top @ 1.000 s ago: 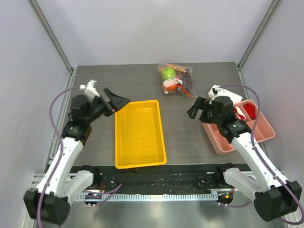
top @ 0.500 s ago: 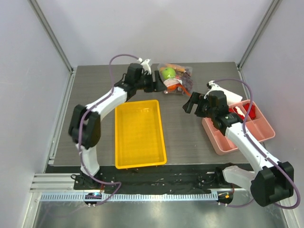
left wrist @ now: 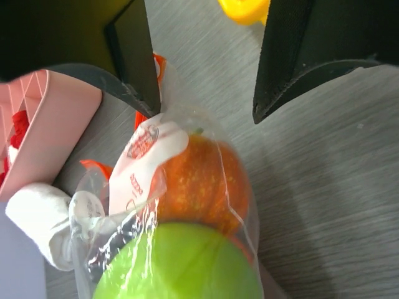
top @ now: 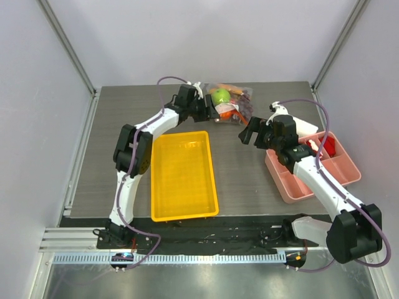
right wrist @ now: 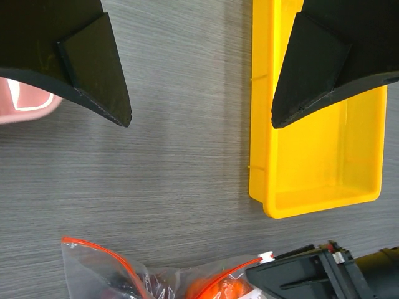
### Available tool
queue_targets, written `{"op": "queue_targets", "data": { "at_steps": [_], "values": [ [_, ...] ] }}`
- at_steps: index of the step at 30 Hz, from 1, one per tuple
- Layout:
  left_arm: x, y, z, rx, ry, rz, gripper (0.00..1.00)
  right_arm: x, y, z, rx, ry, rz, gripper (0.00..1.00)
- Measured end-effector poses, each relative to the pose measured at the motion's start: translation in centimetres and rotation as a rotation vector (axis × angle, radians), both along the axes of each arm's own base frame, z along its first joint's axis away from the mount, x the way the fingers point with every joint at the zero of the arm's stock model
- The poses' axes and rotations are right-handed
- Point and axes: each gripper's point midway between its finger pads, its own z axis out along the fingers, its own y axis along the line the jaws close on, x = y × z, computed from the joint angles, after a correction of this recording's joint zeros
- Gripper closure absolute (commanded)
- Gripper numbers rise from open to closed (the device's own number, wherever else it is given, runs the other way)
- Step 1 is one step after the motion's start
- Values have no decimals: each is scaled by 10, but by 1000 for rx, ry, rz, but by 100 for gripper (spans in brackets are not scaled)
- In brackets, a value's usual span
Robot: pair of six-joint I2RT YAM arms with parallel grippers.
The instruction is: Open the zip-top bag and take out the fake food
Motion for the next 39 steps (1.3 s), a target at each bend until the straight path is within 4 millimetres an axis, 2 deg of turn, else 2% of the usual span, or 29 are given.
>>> {"op": "queue_targets", "data": {
  "at_steps": [2, 5, 6, 7, 8, 12, 17, 21, 25, 30, 34, 39],
  "values": [
    [6, -6, -3, -51, 9, -2, 51, 5, 4, -4, 14, 5, 4, 0],
    [11, -13, -8, -142, 43, 0, 69, 11, 8, -13, 31, 23, 2, 0],
    [13, -15, -9, -180, 55, 1, 84, 13, 9, -18, 36, 35, -3, 0],
    [14, -16, -9, -213, 67, 3, 90, 15, 9, -22, 37, 45, -6, 0],
    [15, -17, -8, -249, 78, 5, 100, 18, 10, -26, 39, 54, -9, 0],
    [15, -18, 1, -378, 100, 1, 100, 24, 13, -47, 33, 102, -12, 0],
    [8, -19, 12, -482, 99, -19, 100, 34, 15, -60, 46, 139, -39, 0],
    [-14, -16, 17, -524, 122, -31, 100, 56, 18, -55, 110, 167, -133, 0],
    [-32, -20, 33, -567, 112, -56, 100, 81, 26, -49, 228, 179, -219, 0],
    [-46, -28, 48, -604, 107, -88, 100, 105, 32, -65, 398, 219, -325, 0],
    [-51, -33, 53, -610, 105, -102, 100, 120, 29, -80, 471, 236, -389, 0],
    [-63, -32, 60, -613, 112, -105, 100, 141, 12, -78, 530, 186, -434, 0]
  ]
}}
